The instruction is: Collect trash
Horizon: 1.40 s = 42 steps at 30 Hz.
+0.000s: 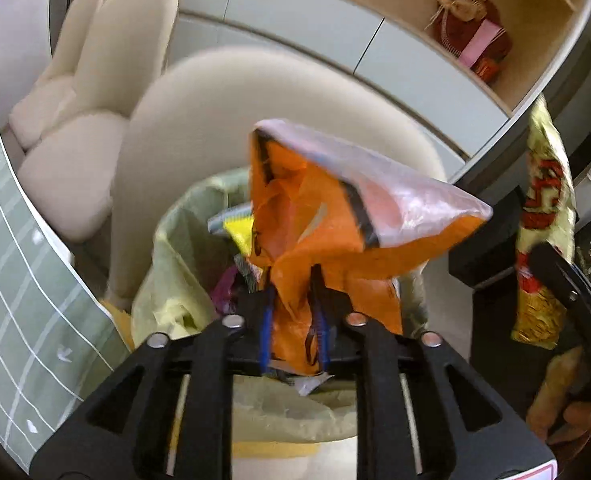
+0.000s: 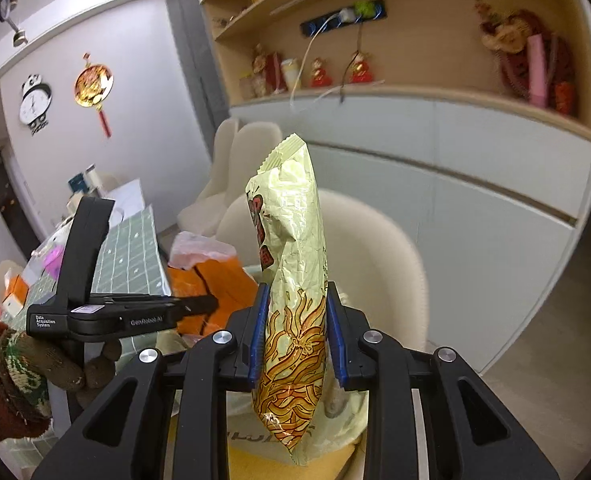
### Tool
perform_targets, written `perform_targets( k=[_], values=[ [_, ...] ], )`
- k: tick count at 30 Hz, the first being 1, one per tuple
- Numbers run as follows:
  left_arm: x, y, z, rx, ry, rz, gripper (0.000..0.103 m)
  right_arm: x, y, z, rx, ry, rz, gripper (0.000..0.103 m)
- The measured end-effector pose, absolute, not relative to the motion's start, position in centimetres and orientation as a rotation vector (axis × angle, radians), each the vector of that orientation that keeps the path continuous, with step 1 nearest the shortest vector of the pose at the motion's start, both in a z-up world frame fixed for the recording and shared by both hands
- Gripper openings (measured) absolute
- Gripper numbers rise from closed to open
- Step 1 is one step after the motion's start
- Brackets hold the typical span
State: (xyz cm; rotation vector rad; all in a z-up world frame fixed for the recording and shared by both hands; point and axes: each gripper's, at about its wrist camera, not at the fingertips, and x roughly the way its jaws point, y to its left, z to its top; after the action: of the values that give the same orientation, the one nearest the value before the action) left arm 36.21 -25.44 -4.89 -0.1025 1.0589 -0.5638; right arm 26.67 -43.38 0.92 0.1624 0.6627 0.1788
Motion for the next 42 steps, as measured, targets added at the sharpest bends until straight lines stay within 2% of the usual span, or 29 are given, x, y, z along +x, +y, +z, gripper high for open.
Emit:
perform_targets(
  k=[7,12,16,21,28,32,37,42],
  values=[
    [35.7,-23.8,-5.3,-0.132,1.107,-0.580,0.039,33.2,-41.1,-1.7,0.174,0.764,0.287,0.026],
    [34.0,-21.2,-2.4,-0.125,1.020,-0.546,0.042,36.7,-39.7,-6.7,0.233,0.980,0.313,0.026],
    [31.7,-18.3,-0.6,-0.120,0.911,-0.469,0.055,36.8,-36.8,-8.9,0.144,1.075,0.374,0.026],
    [29.7,-15.6,0.3,-0.108,0.875,-0.309,0.062,37.2,-34.7,-11.5,0.084,1.205,0.383,0.026],
    [27.3,-11.7,1.5,-0.081,0.854,-0.162,0.065,36.2,-34.4,-10.1,0.110,1.142,0.312,0.032],
    [25.5,-9.2,2.7,-0.084,0.830,-0.153,0.070,35.1,-34.6,-8.7,0.097,1.111,0.239,0.036],
    [23.3,-7.5,4.0,-0.051,0.812,-0.194,0.078,32.2,-35.5,-6.7,0.150,1.039,0.189,0.037],
    [20.6,-5.0,4.3,-0.002,0.794,-0.190,0.082,28.1,-35.3,-3.3,0.129,0.864,0.131,0.037]
  ],
)
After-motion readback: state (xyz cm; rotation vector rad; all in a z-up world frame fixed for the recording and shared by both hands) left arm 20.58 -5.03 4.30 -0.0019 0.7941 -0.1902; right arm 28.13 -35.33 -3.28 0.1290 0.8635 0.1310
